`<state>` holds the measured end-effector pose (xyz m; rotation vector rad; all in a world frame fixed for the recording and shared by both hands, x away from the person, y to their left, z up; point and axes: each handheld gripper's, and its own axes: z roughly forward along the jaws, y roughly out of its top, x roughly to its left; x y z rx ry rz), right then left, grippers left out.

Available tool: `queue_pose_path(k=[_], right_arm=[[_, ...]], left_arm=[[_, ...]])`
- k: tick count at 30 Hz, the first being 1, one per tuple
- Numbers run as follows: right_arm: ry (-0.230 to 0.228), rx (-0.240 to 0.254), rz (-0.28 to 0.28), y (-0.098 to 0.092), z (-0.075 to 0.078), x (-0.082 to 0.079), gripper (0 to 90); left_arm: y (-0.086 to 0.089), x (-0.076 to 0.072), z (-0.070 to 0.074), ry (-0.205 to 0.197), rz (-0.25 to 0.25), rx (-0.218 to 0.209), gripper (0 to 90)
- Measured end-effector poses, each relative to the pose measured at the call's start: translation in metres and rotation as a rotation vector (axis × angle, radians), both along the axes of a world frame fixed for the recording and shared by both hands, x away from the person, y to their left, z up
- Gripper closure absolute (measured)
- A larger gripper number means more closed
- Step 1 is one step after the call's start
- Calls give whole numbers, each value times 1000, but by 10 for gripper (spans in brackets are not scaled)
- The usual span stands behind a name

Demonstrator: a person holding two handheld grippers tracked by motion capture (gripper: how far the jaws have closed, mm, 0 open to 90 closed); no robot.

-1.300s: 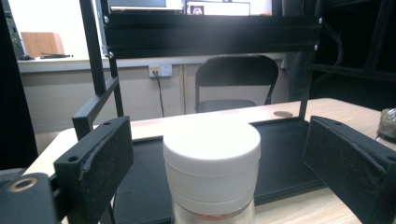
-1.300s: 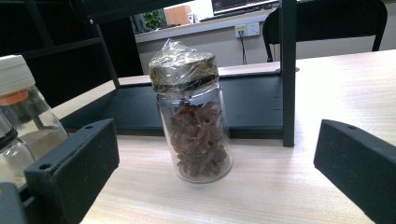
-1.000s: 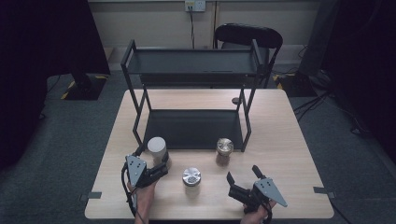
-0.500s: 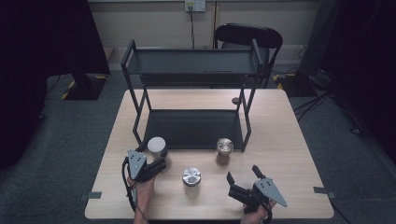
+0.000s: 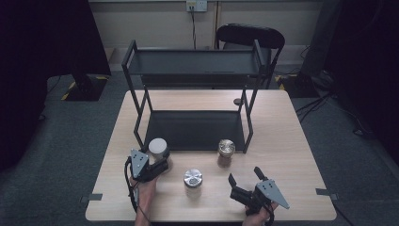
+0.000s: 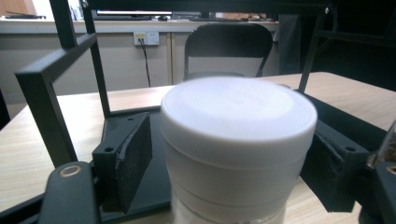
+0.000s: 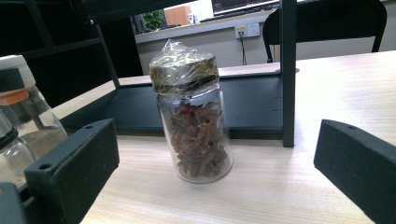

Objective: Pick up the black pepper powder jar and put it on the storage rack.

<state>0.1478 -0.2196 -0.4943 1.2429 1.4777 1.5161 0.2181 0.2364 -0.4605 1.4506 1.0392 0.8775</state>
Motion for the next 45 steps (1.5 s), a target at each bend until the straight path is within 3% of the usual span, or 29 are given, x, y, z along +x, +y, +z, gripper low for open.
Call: queue_pose_path(k=[16, 25, 32, 45], right_arm=[[-1, 1, 0, 0, 0, 0, 0], [-2, 0, -1, 0, 0, -1, 0], [-2, -3, 0, 0, 0, -1, 0], [-4, -7, -4, 1, 0, -1, 0]], left_arm=[[3, 4, -6, 37, -30, -4, 284], [5, 4, -6, 40, -34, -8, 342], [1, 2, -4, 35, -22, 12, 351], [0, 2, -3, 40, -13, 5, 352]])
